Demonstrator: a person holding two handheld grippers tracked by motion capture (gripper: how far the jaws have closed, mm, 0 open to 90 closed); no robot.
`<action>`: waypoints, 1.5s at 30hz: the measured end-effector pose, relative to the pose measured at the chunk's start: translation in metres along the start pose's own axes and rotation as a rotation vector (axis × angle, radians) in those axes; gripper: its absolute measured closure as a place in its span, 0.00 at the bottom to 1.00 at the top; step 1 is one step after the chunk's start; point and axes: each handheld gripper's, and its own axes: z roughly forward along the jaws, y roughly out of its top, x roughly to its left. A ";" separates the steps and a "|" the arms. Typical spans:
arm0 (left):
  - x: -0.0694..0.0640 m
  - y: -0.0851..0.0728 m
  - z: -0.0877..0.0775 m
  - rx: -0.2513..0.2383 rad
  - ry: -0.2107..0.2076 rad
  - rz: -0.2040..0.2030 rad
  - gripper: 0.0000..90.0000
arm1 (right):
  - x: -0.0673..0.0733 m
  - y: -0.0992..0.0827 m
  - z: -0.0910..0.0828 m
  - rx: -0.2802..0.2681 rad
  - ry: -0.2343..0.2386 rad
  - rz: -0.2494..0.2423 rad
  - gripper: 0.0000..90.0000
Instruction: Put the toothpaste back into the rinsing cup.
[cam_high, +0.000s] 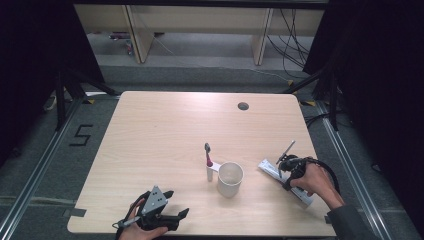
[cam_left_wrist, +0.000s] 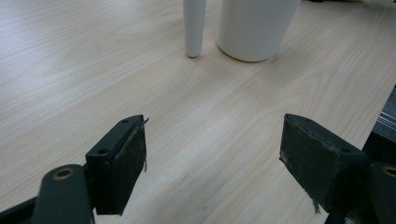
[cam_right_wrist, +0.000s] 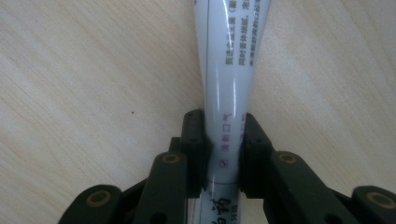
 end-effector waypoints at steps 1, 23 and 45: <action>0.000 0.000 0.000 0.001 -0.002 0.001 0.25 | 0.002 0.001 -0.001 0.018 -0.001 0.025 0.84; 0.001 0.000 0.001 -0.006 0.000 0.000 0.26 | -0.003 -0.009 -0.015 -0.088 0.013 -0.034 0.85; 0.002 0.000 0.001 0.003 0.004 0.000 0.26 | -0.010 -0.007 -0.061 -0.400 0.043 0.062 0.86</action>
